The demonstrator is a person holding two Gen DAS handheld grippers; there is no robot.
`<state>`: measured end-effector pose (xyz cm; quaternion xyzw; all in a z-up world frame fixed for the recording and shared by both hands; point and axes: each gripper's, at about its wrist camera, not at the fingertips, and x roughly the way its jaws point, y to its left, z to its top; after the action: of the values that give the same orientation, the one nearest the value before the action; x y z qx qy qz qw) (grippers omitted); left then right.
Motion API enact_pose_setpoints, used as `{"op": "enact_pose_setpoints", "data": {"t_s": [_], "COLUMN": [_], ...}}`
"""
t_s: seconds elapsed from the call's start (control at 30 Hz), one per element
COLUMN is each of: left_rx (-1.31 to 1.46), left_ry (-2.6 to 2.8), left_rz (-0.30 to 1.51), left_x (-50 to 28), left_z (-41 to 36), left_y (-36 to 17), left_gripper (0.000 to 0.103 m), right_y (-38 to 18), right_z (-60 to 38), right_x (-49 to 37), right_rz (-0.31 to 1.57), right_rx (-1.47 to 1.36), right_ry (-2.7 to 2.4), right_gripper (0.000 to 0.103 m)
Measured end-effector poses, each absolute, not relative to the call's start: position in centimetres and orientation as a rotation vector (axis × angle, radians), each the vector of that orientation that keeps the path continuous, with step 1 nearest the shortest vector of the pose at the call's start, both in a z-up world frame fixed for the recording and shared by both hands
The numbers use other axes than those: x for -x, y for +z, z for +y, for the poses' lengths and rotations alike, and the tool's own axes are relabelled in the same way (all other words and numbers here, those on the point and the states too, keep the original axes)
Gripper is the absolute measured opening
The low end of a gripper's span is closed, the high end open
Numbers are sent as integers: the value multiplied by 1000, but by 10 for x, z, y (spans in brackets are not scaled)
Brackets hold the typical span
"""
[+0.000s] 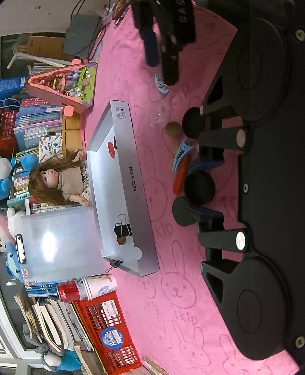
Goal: Organize rigid objects
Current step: 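Carry the black cap with the left tool while the right tool carries the toy over the box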
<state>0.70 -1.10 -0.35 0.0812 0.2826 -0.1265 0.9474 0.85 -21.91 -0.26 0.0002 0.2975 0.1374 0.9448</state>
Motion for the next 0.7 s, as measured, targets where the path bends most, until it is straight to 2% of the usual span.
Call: {"op": "enact_pose_setpoints", "data": {"t_s": [0.1, 0.27, 0.5, 0.57, 0.7], "left_rx": [-149, -130, -113, -110, -103], "left_ry": [-260, -272, -266, -258, -246], "left_rz": [563, 546, 539, 535, 532], "left_x": [-6, -7, -8, -8, -11], "left_z": [-10, -8, -5, -4, -2], "left_y": [-1, 2, 3, 4, 4], "left_gripper": [32, 32, 32, 32, 32], "right_y": [-1, -1, -4, -4, -4], "right_z": [-214, -202, -193, -193, -195], "right_x": [-11, -16, -25, -27, -29], "right_rz": [635, 668, 652, 650, 647], "right_rx": [-21, -11, 14, 18, 17], "right_ry": [268, 225, 200, 195, 208], "right_gripper": [69, 54, 49, 44, 43]}}
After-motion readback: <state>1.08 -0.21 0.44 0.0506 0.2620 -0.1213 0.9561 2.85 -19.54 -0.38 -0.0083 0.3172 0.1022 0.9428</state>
